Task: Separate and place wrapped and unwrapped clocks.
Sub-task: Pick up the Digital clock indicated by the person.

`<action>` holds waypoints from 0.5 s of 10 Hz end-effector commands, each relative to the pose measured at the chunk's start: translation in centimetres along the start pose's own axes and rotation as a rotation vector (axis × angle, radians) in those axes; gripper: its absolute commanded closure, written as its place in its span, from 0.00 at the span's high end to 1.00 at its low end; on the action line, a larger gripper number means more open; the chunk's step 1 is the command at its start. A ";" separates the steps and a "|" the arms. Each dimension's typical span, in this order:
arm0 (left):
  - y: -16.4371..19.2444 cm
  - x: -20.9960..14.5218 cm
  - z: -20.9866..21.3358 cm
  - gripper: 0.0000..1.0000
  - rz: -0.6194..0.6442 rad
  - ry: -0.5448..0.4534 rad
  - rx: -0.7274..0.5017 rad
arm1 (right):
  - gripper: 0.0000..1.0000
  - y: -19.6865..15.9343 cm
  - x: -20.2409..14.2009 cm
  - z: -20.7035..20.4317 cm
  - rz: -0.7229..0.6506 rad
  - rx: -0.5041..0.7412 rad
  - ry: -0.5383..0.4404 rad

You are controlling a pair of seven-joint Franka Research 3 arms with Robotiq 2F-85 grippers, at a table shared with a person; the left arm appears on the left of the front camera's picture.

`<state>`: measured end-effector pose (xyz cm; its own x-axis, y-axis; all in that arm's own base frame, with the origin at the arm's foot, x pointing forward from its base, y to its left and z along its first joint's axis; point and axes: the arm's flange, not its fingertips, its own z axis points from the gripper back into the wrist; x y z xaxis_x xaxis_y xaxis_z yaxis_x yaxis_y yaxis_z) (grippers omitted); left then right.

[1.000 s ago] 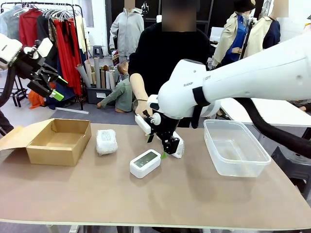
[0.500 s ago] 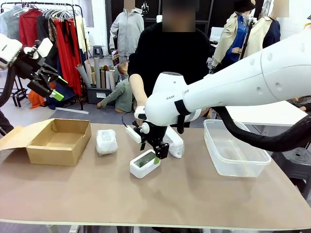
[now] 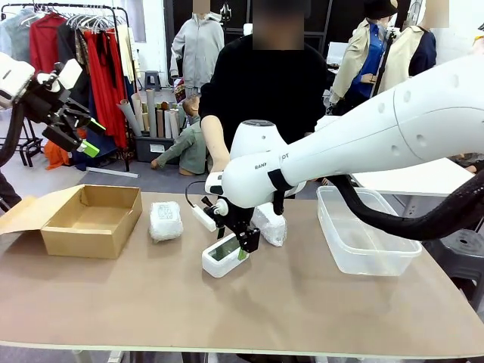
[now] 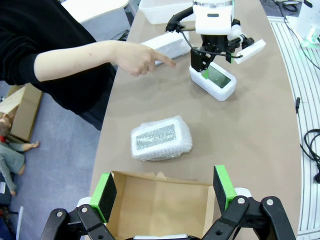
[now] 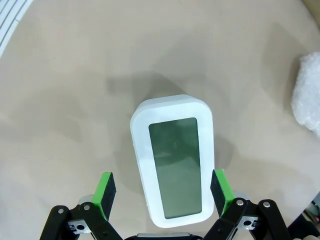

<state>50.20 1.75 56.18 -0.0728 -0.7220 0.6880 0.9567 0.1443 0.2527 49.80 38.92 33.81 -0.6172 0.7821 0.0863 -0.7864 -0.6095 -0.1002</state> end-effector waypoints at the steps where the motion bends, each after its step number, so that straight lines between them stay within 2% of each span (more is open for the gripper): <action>1: 0.0 0.0 0.1 1.00 0.001 -0.002 0.002 | 1.00 -1.0 0.1 -0.4 -0.004 -0.023 0.021; 5: 0.0 0.0 0.1 1.00 0.001 -0.002 0.002 | 1.00 -1.5 0.0 -1.7 0.003 -0.017 0.030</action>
<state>50.20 1.75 56.18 -0.0728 -0.7220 0.6880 0.9567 0.1443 0.2527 50.73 39.55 32.31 -0.6304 0.7730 0.0714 -0.7753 -0.6224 -0.1078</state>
